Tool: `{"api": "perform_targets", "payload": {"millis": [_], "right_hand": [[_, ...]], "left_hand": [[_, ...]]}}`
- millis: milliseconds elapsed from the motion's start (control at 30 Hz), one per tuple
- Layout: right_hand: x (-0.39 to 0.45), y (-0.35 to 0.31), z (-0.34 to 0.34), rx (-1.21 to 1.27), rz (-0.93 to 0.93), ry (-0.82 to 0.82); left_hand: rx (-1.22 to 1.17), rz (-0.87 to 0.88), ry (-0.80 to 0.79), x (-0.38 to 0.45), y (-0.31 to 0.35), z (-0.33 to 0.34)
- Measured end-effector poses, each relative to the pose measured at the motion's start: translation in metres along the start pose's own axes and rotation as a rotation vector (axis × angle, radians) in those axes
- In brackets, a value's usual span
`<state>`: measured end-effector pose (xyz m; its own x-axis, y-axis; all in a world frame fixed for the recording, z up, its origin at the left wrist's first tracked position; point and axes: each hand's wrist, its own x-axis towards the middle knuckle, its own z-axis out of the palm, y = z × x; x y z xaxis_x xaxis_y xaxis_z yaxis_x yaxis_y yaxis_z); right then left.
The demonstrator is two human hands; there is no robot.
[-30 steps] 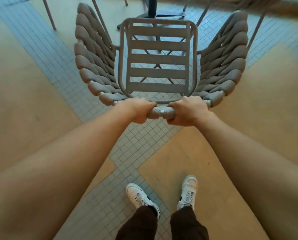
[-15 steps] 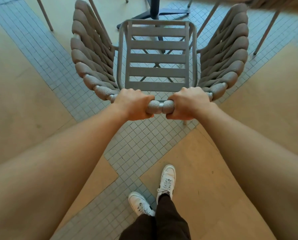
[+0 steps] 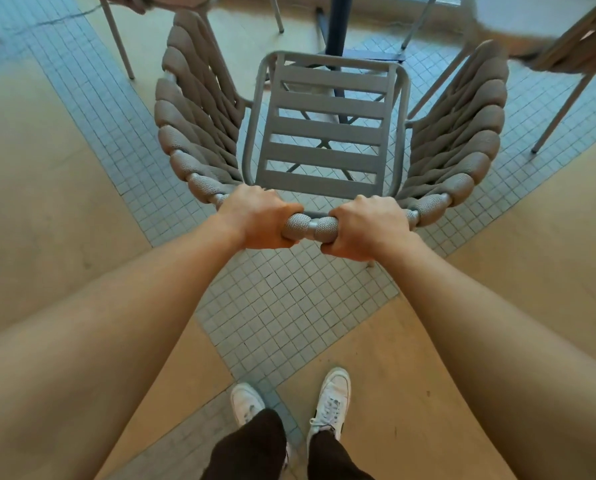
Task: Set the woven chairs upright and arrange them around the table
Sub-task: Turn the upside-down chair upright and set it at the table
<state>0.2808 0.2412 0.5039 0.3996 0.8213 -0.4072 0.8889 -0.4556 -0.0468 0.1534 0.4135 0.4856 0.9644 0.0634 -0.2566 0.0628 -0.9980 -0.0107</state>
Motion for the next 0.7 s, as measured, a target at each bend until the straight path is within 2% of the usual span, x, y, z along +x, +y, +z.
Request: {"api": "perform_targets", "payload": {"millis": [367,700], "right_hand": [[0.087,0.001,-0.035,0.000,0.060,0.024],[0.138,0.000,-0.056,-0.011,0.146,0.017]], "left_hand": [[0.000,0.042,-0.035,0.057,-0.083,-0.017],[0.022,0.149,0.032,0.095,-0.138,-0.020]]}}
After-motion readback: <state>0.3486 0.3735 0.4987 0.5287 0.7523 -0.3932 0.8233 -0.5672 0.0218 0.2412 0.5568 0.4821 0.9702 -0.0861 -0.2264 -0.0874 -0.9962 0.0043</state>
